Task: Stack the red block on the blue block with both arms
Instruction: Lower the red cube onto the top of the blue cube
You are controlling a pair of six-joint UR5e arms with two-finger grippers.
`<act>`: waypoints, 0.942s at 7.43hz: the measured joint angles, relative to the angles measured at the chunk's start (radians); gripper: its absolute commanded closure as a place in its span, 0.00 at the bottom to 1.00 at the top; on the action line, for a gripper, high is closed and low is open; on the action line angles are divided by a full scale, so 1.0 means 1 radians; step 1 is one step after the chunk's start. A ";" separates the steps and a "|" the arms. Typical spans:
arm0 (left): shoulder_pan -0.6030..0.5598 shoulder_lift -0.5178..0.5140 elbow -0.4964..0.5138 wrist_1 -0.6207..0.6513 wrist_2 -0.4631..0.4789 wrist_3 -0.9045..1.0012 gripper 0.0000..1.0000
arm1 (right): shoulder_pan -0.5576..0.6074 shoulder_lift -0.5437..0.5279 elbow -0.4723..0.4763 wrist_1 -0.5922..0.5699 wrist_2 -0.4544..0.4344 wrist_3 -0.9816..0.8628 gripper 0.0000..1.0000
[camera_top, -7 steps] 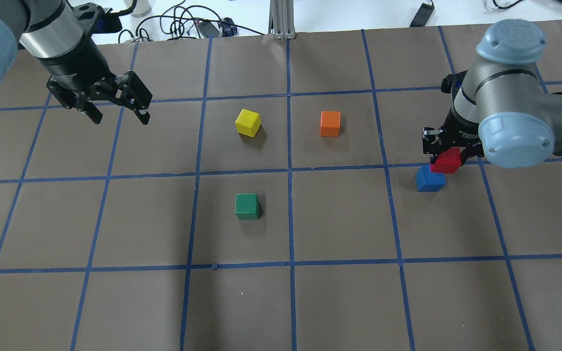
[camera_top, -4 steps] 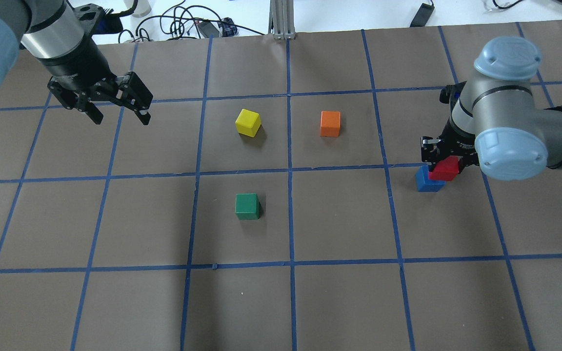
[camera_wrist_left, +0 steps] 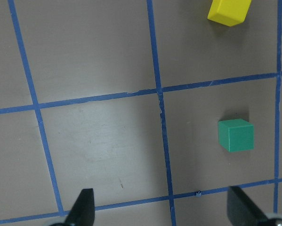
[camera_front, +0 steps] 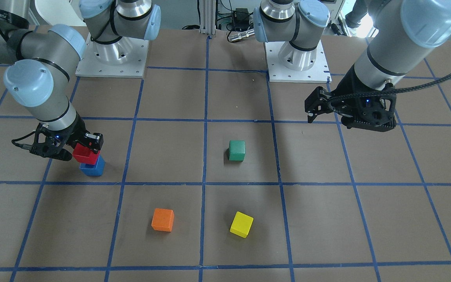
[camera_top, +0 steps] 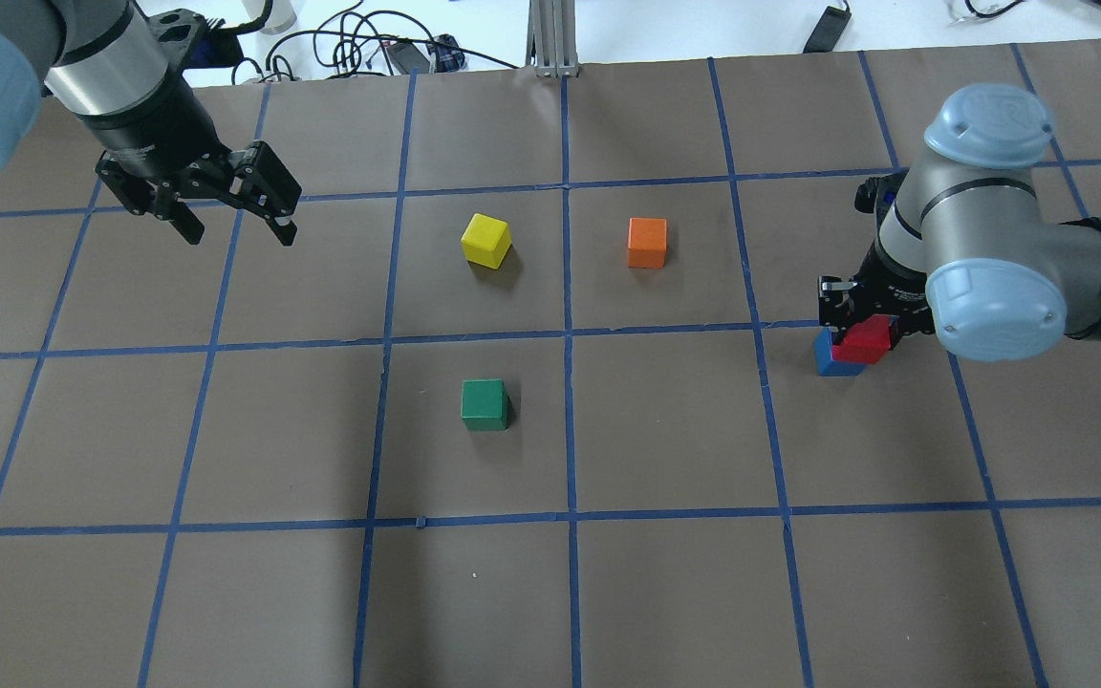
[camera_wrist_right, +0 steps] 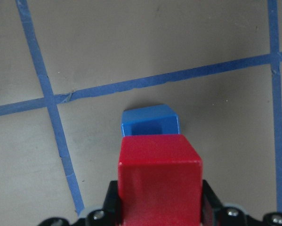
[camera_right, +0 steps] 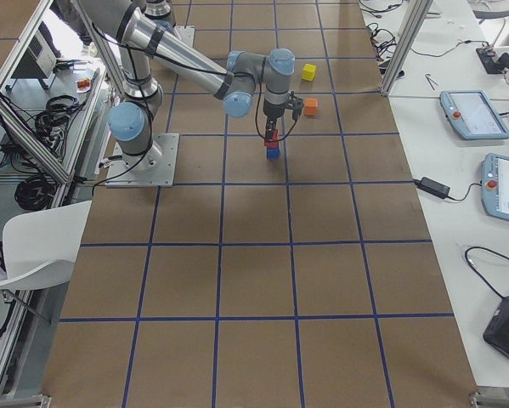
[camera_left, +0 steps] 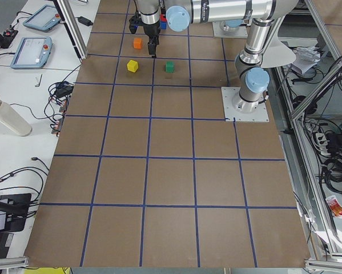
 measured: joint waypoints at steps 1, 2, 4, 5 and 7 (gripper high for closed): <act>0.000 -0.001 0.000 0.000 0.000 0.000 0.00 | 0.000 0.001 0.001 -0.011 0.000 -0.001 0.97; 0.000 -0.002 0.000 0.000 0.000 0.000 0.00 | 0.000 0.007 0.001 -0.024 -0.001 -0.001 0.95; 0.000 -0.003 0.000 0.000 0.000 0.000 0.00 | 0.000 0.022 0.001 -0.031 -0.002 -0.002 0.71; -0.001 -0.004 0.000 0.000 0.000 -0.001 0.00 | 0.000 0.024 0.001 -0.031 -0.002 -0.004 0.19; -0.001 -0.007 0.000 0.000 0.000 -0.002 0.00 | 0.000 0.028 0.002 -0.033 -0.001 -0.002 0.00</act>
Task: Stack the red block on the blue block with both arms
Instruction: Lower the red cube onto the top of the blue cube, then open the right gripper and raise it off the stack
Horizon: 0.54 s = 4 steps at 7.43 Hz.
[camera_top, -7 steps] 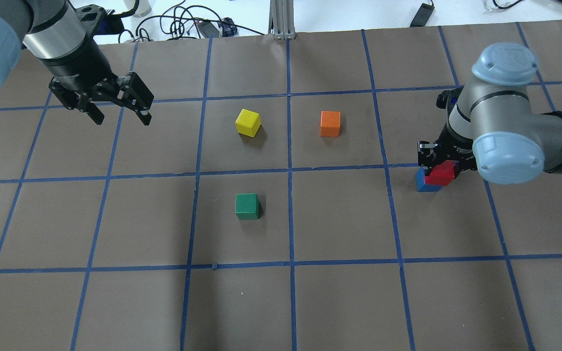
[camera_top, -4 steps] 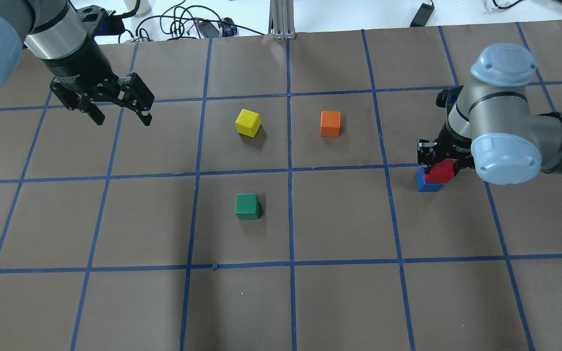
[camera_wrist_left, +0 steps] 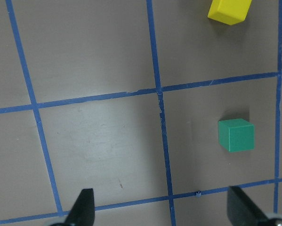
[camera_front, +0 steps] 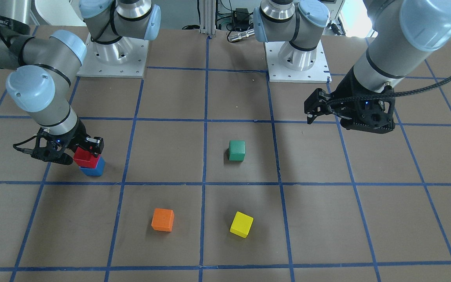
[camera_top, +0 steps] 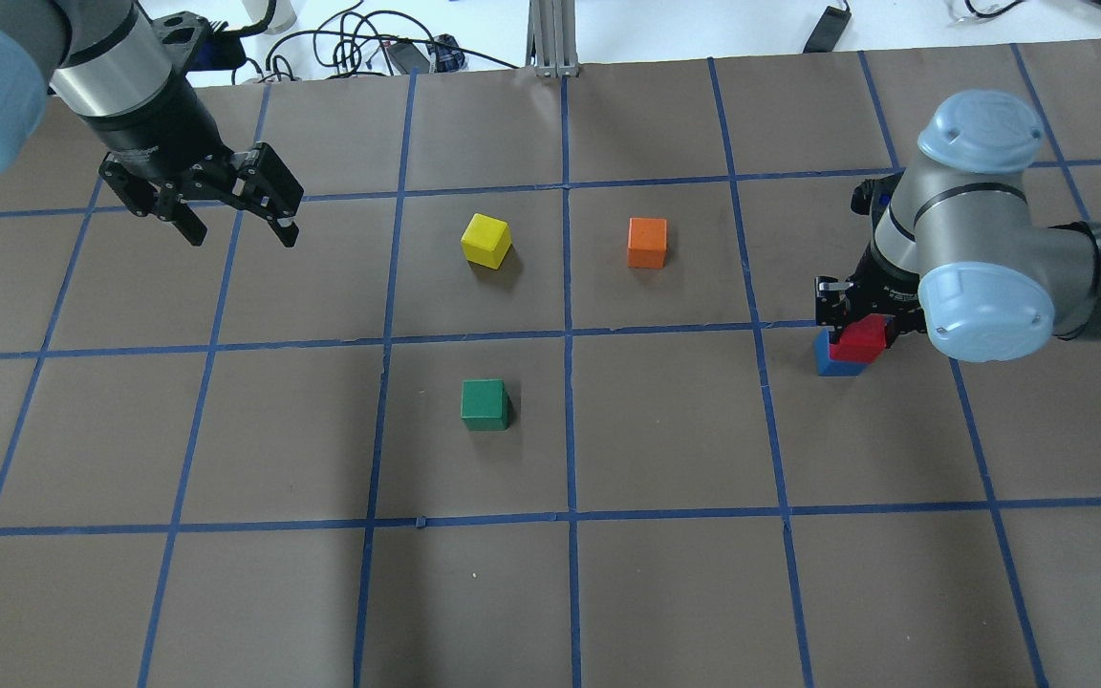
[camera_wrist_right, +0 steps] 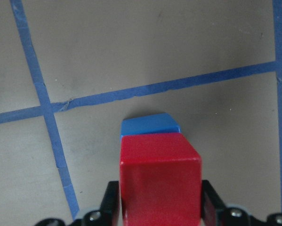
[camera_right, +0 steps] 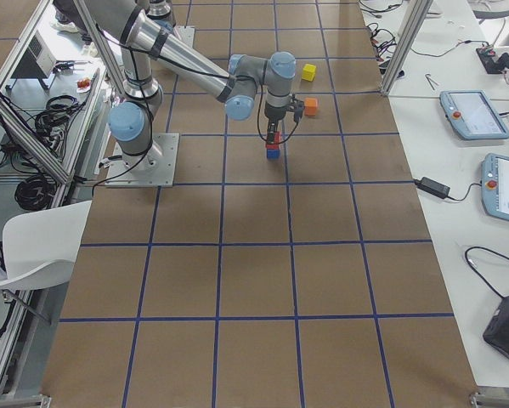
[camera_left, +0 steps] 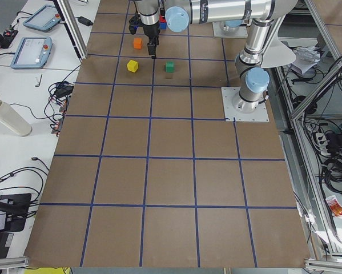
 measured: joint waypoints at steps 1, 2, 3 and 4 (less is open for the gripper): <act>-0.001 -0.002 0.000 0.000 0.000 -0.001 0.00 | 0.000 0.002 -0.001 0.000 0.000 0.000 0.00; -0.001 -0.003 0.000 0.000 0.000 -0.001 0.00 | 0.000 0.002 -0.004 0.002 0.000 -0.002 0.00; -0.001 -0.003 0.000 0.000 0.000 0.000 0.00 | 0.001 -0.001 -0.021 0.007 0.000 -0.004 0.00; -0.001 -0.003 0.000 0.000 0.000 0.000 0.00 | 0.004 -0.006 -0.071 0.042 0.002 -0.003 0.00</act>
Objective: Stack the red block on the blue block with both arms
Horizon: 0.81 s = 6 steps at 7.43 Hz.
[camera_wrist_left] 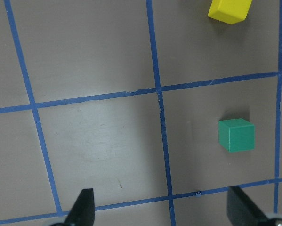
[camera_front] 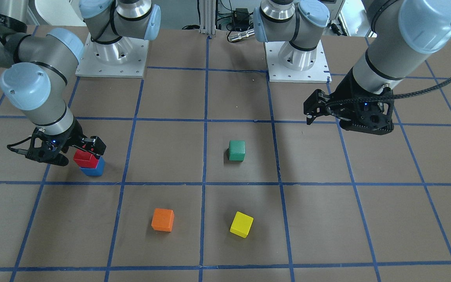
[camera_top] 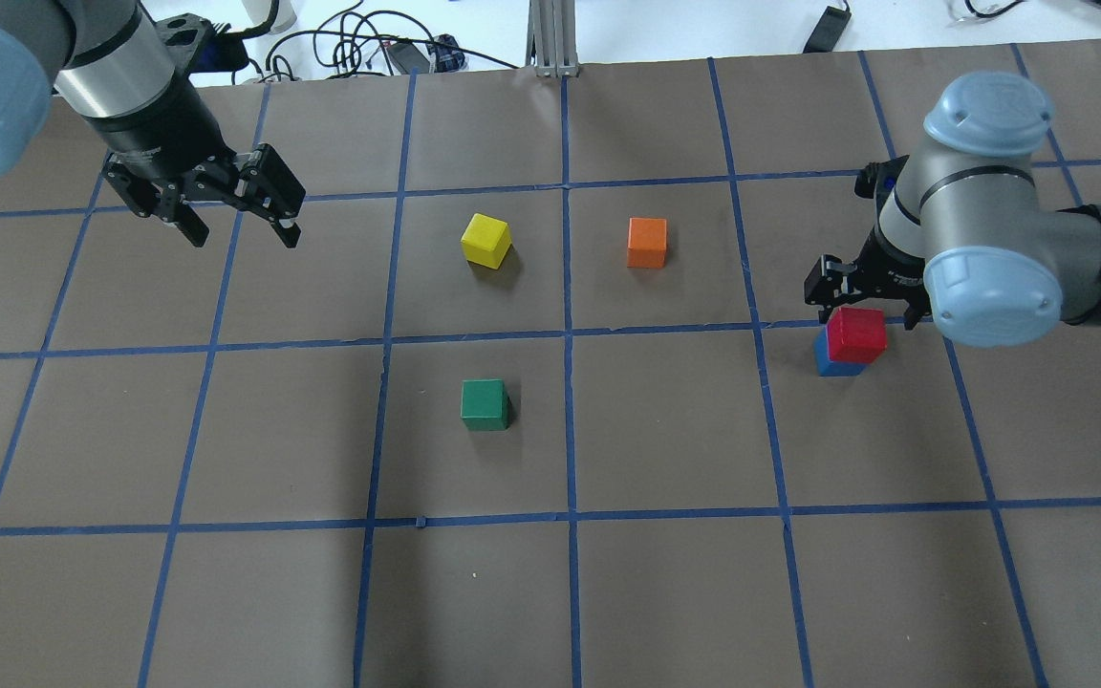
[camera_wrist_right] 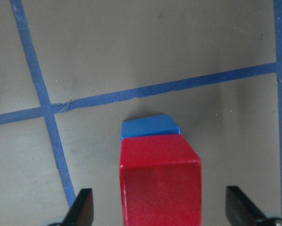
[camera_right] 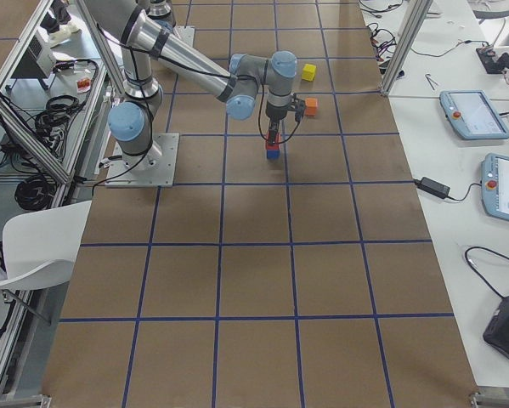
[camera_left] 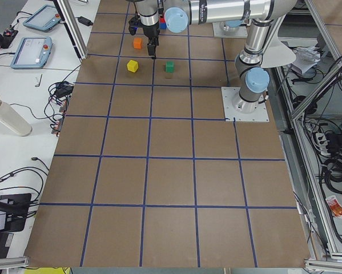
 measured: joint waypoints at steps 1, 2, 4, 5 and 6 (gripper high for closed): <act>0.000 0.000 0.000 0.000 0.000 -0.001 0.00 | 0.008 -0.002 -0.084 0.080 0.001 0.004 0.00; 0.000 0.000 0.000 0.000 0.000 -0.001 0.00 | 0.020 0.000 -0.185 0.181 0.001 0.011 0.00; -0.001 0.002 0.001 0.001 0.000 -0.002 0.00 | 0.043 -0.002 -0.362 0.372 0.022 0.040 0.00; -0.002 0.003 0.001 0.001 0.001 -0.008 0.00 | 0.085 -0.018 -0.403 0.433 0.035 0.098 0.00; -0.003 0.007 0.001 0.001 0.001 -0.014 0.00 | 0.153 -0.043 -0.417 0.463 0.034 0.171 0.00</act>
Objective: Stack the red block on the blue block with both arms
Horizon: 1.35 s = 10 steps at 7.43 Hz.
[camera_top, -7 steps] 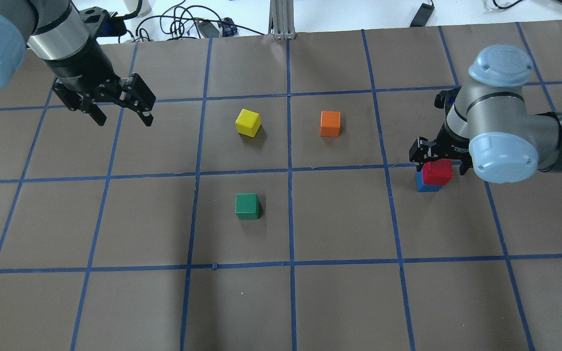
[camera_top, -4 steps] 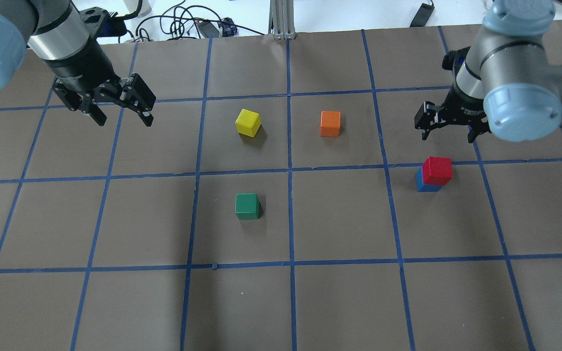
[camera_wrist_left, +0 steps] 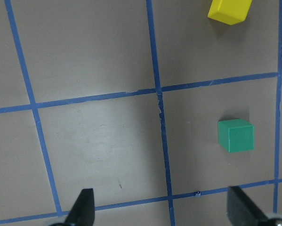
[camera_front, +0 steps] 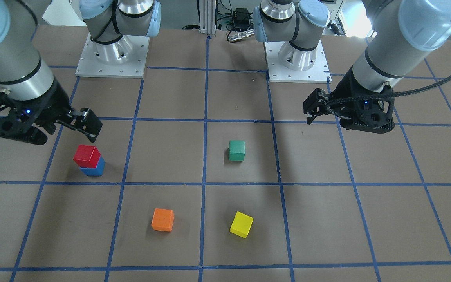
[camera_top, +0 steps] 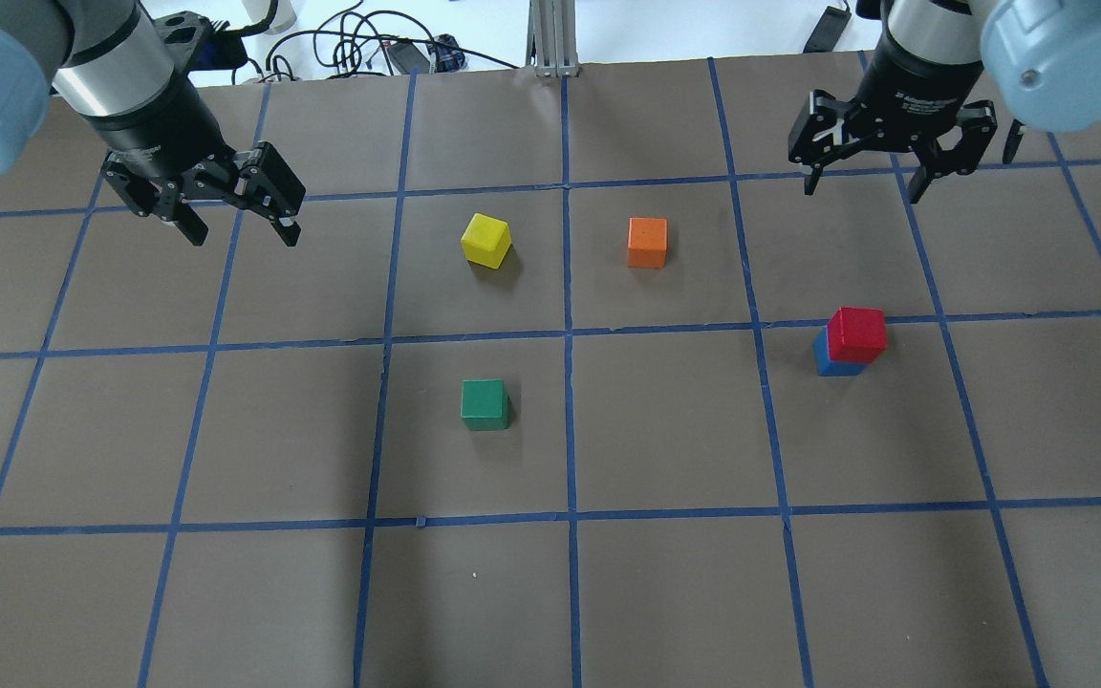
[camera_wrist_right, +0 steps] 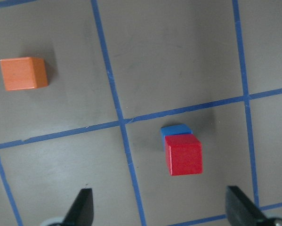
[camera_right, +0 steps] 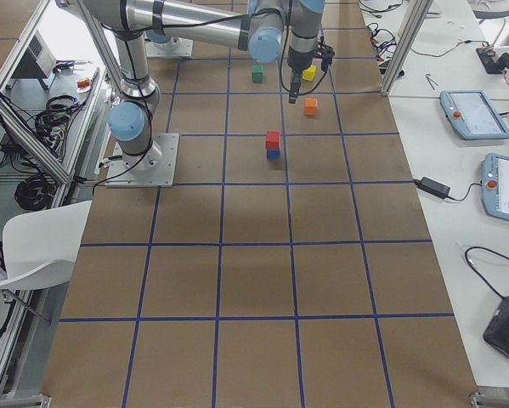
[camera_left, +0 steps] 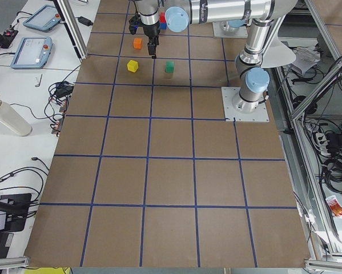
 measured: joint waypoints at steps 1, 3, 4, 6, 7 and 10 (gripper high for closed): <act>-0.001 0.005 0.002 0.001 0.000 -0.003 0.00 | 0.064 -0.024 0.001 0.015 0.000 0.054 0.00; -0.003 0.017 0.006 0.025 0.005 -0.005 0.00 | 0.088 -0.038 0.028 -0.002 0.009 0.074 0.00; -0.004 0.025 0.008 0.038 0.008 -0.007 0.00 | 0.072 -0.040 0.039 -0.019 0.011 0.075 0.00; -0.012 0.047 0.017 0.059 0.013 -0.025 0.00 | 0.049 -0.044 0.040 -0.036 0.015 0.074 0.00; -0.023 0.058 0.018 0.065 0.014 -0.033 0.00 | 0.046 -0.045 0.037 -0.039 0.016 0.076 0.00; -0.041 0.074 0.004 0.085 0.015 -0.050 0.00 | 0.047 -0.041 0.031 -0.041 0.018 0.084 0.00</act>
